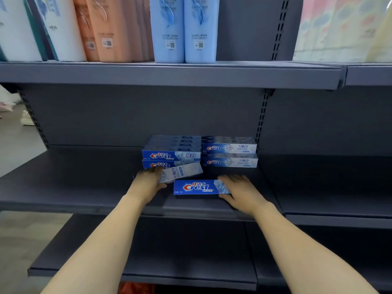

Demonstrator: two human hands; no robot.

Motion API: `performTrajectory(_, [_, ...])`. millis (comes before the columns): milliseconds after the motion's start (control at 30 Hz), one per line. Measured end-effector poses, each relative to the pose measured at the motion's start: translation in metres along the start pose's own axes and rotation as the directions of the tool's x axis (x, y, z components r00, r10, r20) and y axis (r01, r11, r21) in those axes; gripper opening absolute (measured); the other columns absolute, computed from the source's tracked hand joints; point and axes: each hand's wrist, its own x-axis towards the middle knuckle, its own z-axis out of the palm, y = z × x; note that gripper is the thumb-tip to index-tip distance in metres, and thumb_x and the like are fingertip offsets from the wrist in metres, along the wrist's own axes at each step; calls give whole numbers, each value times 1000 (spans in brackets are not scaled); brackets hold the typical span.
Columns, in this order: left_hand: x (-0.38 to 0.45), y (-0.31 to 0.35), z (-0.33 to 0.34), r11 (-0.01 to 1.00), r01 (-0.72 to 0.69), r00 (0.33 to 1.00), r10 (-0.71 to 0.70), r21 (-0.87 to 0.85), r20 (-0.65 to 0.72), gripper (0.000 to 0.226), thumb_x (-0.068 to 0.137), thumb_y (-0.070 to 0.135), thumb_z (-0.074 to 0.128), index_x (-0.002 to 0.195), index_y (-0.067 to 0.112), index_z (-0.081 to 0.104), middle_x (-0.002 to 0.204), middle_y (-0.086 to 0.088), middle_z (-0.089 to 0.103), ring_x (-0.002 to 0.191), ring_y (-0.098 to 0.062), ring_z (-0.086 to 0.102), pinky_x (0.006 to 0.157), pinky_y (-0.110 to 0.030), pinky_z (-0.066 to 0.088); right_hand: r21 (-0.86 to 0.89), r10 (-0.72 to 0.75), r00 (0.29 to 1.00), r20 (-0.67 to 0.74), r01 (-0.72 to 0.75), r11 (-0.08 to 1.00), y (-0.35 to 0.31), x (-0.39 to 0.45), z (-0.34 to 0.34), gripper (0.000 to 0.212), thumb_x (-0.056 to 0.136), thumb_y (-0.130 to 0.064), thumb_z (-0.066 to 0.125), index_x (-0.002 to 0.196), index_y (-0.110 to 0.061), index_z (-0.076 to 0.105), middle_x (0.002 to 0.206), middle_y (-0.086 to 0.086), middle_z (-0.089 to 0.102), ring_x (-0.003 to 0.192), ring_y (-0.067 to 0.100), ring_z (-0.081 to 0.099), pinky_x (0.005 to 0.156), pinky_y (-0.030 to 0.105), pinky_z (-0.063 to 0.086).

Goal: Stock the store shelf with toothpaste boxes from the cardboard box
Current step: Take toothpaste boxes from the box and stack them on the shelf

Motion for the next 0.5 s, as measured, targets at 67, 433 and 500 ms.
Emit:
performTrajectory(67, [8, -5, -1, 1000, -9, 997, 11, -24, 71, 53, 90, 31, 59, 136, 16, 38, 142, -6, 42, 129, -27, 40, 105, -34, 35, 6, 2, 999, 35, -2, 1000, -2, 6, 0, 53, 93, -38, 52, 140, -20, 35, 141, 0, 45, 126, 20, 43, 101, 28, 28])
performTrajectory(433, [28, -21, 5, 982, -108, 962, 142, -153, 233, 53, 95, 38, 49, 142, 20, 34, 148, 1, 35, 134, -19, 35, 109, -30, 29, 8, 91, 991, 100, -92, 996, -5, 13, 7, 56, 92, -54, 46, 137, -23, 36, 137, -1, 48, 122, 20, 46, 99, 29, 33])
performTrajectory(500, [30, -25, 5, 981, -126, 956, 160, -150, 245, 58, 95, 42, 47, 146, 23, 27, 152, 3, 30, 137, -18, 31, 112, -31, 26, 20, 110, 991, 75, -112, 993, -9, 13, 9, 50, 91, -56, 44, 129, -23, 43, 127, -2, 54, 115, 19, 50, 94, 29, 35])
